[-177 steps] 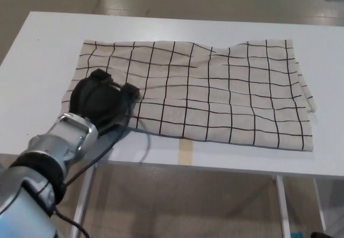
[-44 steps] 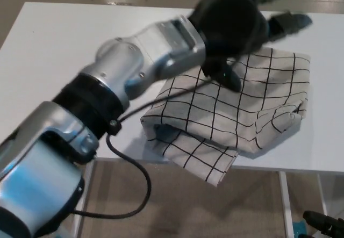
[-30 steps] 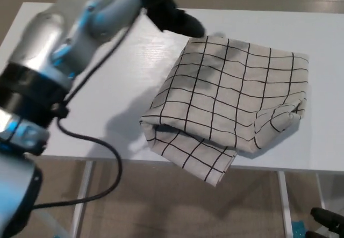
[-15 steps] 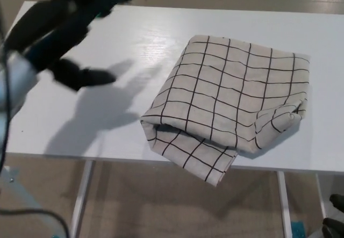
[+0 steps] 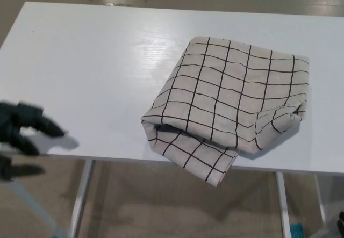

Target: Use the left hand to fold a white towel with checkered patterns in half.

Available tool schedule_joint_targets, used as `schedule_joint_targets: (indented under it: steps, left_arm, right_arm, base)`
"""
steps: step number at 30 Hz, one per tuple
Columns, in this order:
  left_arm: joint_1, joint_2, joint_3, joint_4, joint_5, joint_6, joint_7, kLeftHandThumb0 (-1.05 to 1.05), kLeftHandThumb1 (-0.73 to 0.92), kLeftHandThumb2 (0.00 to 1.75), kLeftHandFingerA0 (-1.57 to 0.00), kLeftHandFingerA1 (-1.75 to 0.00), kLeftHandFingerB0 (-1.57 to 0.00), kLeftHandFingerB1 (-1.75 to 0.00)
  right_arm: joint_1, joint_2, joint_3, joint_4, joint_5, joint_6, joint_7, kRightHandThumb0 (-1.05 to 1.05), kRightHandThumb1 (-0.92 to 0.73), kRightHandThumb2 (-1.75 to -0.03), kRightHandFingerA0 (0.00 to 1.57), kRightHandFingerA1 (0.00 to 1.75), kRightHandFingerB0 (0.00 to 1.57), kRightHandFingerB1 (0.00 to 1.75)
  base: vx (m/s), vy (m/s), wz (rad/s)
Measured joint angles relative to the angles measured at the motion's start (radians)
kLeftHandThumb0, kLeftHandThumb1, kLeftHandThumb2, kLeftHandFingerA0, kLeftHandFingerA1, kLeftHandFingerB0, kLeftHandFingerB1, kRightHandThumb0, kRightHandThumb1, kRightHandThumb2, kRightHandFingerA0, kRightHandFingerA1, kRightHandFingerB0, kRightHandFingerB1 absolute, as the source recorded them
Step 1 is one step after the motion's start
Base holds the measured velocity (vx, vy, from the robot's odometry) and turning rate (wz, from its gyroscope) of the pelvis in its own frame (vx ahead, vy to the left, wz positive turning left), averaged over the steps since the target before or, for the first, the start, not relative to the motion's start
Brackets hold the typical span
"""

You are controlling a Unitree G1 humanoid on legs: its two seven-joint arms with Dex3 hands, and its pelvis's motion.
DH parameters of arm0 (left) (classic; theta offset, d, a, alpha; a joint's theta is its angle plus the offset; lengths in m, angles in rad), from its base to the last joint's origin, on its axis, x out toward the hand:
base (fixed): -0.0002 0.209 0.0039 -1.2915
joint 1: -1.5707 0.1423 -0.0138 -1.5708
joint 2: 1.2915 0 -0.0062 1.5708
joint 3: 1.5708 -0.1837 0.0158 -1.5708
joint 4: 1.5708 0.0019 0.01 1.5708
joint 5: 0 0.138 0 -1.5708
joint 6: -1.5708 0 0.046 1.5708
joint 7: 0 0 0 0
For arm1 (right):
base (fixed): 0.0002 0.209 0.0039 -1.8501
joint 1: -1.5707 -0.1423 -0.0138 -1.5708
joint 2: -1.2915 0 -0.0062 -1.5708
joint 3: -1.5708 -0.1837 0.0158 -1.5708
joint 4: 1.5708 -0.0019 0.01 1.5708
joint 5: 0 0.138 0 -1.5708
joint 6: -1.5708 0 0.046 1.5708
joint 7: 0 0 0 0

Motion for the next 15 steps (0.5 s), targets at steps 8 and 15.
schedule_joint_targets:
  steps: [8,15]
  left_arm:
    - [0.133,0.015,0.043,0.020,-0.103,0.081,-0.150,-0.18,0.35,0.53,-0.79,-0.56,-0.74,-0.54]
    - [0.216,0.018,0.066,0.116,-0.184,0.149,-0.291,-0.16,0.39,0.53,-0.72,-0.51,-0.80,-0.54]
  right_arm:
    - [-0.001,0.000,-0.028,-0.003,0.002,0.004,-0.001,-0.31,-0.54,-0.56,0.46,0.64,0.50,0.54]
    - [0.003,0.000,-0.046,-0.004,0.005,0.006,-0.002,-0.29,-0.54,-0.56,0.46,0.64,0.50,0.54]
  base:
    - [0.00,0.000,0.00]
    - [0.00,0.000,0.00]
